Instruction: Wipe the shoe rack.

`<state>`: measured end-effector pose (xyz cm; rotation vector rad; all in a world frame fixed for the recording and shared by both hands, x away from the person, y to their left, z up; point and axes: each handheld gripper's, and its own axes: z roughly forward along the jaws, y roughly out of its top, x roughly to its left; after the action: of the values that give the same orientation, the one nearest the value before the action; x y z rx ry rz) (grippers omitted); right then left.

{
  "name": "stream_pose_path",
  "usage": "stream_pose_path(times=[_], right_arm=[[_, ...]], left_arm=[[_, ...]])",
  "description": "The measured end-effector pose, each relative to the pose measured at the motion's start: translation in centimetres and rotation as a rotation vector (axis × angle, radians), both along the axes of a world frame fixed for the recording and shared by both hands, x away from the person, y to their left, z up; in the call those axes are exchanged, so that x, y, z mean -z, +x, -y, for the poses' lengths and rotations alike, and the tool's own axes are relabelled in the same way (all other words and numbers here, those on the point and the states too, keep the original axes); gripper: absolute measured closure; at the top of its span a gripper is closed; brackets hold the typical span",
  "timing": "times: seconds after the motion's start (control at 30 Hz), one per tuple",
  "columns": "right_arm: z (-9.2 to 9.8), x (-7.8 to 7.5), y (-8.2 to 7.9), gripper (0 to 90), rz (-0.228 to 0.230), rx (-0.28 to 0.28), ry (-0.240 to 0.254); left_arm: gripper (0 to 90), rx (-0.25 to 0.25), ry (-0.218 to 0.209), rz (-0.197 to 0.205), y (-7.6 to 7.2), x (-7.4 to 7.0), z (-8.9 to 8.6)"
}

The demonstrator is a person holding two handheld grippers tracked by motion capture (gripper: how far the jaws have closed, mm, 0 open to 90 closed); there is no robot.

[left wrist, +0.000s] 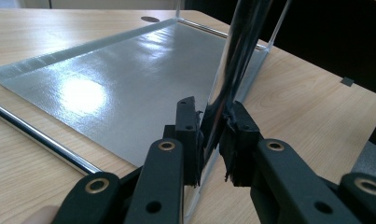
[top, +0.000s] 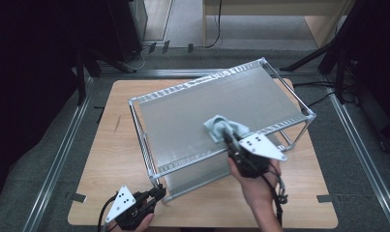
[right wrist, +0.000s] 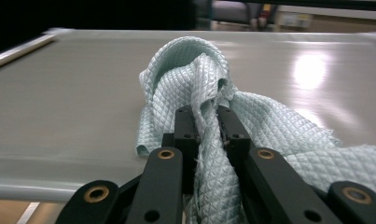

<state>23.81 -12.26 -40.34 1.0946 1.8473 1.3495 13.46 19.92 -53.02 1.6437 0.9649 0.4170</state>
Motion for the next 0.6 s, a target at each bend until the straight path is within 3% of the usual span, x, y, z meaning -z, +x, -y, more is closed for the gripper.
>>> stream_pose_path(times=[0.07, 0.1, 0.17, 0.4, 0.43, 0.47, 0.53, 0.6], right_arm=[[2.0, -0.2, 0.6, 80.1, 0.004, 0.06, -0.007], [2.0, -0.2, 0.6, 80.1, 0.004, 0.06, -0.007], [4.9, -0.5, 1.3, 80.1, 0.007, 0.143, -0.004], [11.0, -1.1, 2.7, 80.0, 0.008, 0.312, 0.022], [11.0, -1.1, 2.7, 80.0, 0.008, 0.312, 0.022], [12.5, -1.2, 3.1, 79.9, 0.006, 0.356, 0.02], [13.8, -1.2, 3.5, 79.8, 0.002, 0.387, 0.018], [14.2, -1.2, 3.6, 79.6, -0.002, 0.399, 0.021]], left_arm=[[78.0, -0.001, 0.002, 0.0, 0.0, 0.0, 0.0], [78.0, -0.001, 0.002, 0.0, 0.0, 0.0, 0.0], [78.1, -0.002, 0.0, 0.0, 0.0, 0.0, 0.0], [78.0, -0.003, 0.0, 0.0, 0.0, 0.0, 0.0], [78.0, -0.003, -0.001, 0.0, 0.0, 0.0, 0.0], [78.0, -0.002, -0.001, 0.0, 0.0, 0.0, 0.0], [78.0, -0.002, -0.004, -0.001, 0.0, 0.0, 0.0], [78.0, -0.002, -0.005, -0.002, 0.1, 0.0, 0.0]])
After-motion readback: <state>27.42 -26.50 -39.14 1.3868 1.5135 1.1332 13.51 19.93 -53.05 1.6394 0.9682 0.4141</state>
